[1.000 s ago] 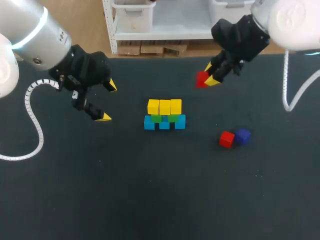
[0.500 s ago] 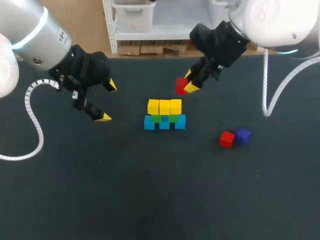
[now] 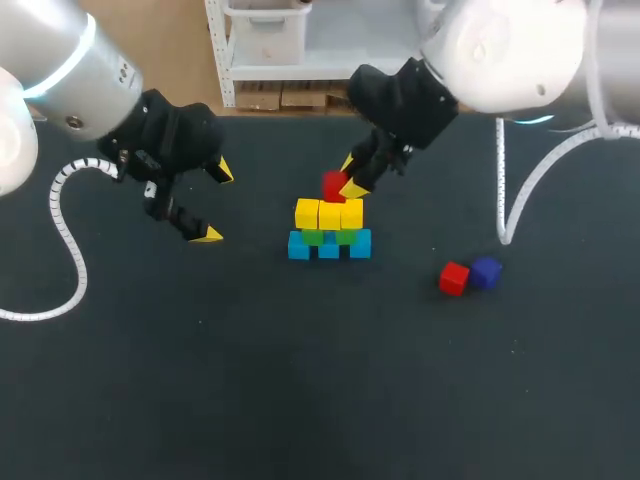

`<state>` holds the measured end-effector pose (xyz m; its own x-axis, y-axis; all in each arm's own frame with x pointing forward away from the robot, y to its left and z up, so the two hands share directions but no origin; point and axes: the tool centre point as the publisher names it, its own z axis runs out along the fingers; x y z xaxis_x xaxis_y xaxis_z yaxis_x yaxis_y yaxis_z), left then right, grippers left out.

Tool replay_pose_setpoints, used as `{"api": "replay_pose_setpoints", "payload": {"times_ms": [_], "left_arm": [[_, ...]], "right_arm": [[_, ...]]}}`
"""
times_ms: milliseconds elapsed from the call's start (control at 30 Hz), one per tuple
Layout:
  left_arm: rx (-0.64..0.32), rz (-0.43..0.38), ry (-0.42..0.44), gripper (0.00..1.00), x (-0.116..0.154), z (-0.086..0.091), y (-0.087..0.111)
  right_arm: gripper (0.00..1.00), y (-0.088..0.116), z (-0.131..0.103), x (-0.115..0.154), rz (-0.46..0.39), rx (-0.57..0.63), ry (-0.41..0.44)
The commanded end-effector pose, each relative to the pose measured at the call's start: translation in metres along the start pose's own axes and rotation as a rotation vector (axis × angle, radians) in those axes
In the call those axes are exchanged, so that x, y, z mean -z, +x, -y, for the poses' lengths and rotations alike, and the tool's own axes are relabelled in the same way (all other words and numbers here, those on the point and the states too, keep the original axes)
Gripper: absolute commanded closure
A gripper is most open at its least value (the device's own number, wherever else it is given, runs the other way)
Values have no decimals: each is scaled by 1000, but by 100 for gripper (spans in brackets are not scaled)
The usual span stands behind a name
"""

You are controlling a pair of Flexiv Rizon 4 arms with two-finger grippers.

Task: Place the blue cubes, place green cubes on the blue cubes, place the yellow cubes on the green cubes, then place the red cubes on the yellow cubes, and place purple cube on the red cubes.

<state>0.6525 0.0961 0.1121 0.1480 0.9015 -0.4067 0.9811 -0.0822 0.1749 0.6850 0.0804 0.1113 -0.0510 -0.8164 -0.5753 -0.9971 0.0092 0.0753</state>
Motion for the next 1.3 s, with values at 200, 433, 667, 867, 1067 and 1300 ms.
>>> {"api": "replay_pose_setpoints", "payload": {"times_ms": [200,433,667,867,1067,1300], "left_arm": [[-4,4,0,0,0,0,1],[-4,4,0,0,0,0,1],[-4,4,0,0,0,0,1],[-4,4,0,0,0,0,1],[-4,4,0,0,0,0,1],[-4,4,0,0,0,0,1]], "right_arm": [[100,-2,4,-18,-9,-4,-22],[100,-1,6,-24,-15,-10,-28],[100,-1,9,-25,-19,-19,-19],[100,-1,10,-26,-24,-22,-19],[100,0,11,-28,-26,-22,-21],[100,0,12,-30,-29,-23,-24]]}}
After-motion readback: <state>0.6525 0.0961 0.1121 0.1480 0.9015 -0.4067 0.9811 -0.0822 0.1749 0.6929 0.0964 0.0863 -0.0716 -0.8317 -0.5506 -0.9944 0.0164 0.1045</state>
